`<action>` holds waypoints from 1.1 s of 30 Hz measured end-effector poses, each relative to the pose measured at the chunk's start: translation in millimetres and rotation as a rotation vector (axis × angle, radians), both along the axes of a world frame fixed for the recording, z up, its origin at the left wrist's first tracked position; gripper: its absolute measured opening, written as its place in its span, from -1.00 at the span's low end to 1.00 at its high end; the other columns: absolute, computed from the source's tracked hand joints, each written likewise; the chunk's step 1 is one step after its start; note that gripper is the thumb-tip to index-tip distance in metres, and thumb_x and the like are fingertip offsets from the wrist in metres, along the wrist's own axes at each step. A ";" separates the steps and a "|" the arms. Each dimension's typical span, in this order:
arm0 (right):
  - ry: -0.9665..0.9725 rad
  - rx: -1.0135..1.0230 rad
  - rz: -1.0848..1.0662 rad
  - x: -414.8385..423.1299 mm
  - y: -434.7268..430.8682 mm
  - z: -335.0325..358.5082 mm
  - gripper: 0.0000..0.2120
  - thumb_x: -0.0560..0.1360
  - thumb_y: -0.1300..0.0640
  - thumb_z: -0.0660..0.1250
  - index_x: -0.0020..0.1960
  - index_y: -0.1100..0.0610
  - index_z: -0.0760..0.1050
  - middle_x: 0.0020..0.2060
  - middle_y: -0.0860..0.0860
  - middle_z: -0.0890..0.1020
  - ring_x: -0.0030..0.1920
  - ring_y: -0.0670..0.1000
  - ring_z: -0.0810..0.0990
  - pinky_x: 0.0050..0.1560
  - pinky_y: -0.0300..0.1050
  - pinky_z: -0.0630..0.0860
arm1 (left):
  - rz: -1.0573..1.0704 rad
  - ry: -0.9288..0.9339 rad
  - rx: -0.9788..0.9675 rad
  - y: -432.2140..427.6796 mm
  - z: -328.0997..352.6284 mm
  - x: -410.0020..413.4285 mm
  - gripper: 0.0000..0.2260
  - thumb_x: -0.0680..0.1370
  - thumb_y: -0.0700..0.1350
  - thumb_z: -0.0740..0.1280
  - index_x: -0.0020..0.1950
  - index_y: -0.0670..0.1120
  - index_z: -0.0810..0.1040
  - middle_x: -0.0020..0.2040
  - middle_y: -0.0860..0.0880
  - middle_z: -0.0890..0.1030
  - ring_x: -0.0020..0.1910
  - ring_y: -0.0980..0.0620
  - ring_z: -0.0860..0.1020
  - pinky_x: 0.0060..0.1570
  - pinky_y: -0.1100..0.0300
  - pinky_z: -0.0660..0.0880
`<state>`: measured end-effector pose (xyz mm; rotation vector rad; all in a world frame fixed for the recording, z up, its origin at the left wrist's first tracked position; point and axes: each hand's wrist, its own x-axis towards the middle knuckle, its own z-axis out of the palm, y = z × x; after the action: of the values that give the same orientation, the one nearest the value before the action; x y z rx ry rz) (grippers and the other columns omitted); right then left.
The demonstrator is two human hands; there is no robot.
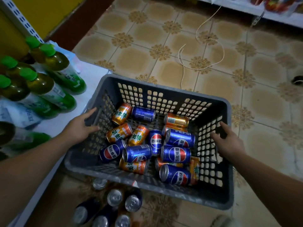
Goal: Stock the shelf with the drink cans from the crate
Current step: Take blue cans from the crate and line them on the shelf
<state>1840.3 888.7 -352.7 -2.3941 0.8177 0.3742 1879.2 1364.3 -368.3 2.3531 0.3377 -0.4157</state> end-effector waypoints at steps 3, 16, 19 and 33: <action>0.066 -0.021 0.020 -3.0 3.8 1.5 -0.32 0.50 -0.19 0.30 0.52 -0.22 0.05 0.37 0.13 0.43 0.06 0.19 0.59 -0.04 0.02 0.58 | -0.066 0.079 0.044 -1.3 2.3 -3.6 -0.28 0.47 -0.06 0.45 0.52 0.14 0.15 0.52 -0.06 0.23 0.46 -0.10 0.26 0.32 0.02 0.30; 0.120 0.031 0.613 -7.7 138.2 -1.9 -0.32 0.53 -0.12 0.31 0.54 0.02 0.13 0.49 0.07 0.25 0.46 0.09 0.23 0.39 0.01 0.27 | -0.389 0.302 0.111 -88.5 14.8 -71.8 -0.40 0.47 -0.02 0.44 0.47 0.00 0.31 0.38 -0.02 0.39 0.33 -0.03 0.40 0.28 0.11 0.36; 0.240 0.118 0.884 -7.4 170.2 -34.3 -0.31 0.53 -0.08 0.33 0.54 0.06 0.13 0.48 0.10 0.27 0.45 0.12 0.26 0.40 -0.03 0.24 | -0.412 0.445 0.021 -90.4 3.9 -69.7 -0.47 0.47 -0.07 0.45 0.41 0.02 0.38 0.23 0.02 0.47 0.08 0.09 0.43 0.06 0.25 0.33; 0.223 0.367 0.813 11.4 217.9 -62.2 -0.27 0.47 -0.09 0.41 0.51 -0.02 0.13 0.34 0.02 0.46 0.26 0.06 0.48 0.20 -0.09 0.43 | -0.207 0.549 -0.165 -63.8 -14.9 -60.7 -0.35 0.40 -0.05 0.49 0.45 0.03 0.32 0.19 -0.03 0.56 0.10 -0.02 0.56 0.19 -0.04 0.50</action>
<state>1851.7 1106.6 -414.8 -2.2435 -0.1865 1.0192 1818.4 1300.5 -383.2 2.0866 0.2960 -1.1501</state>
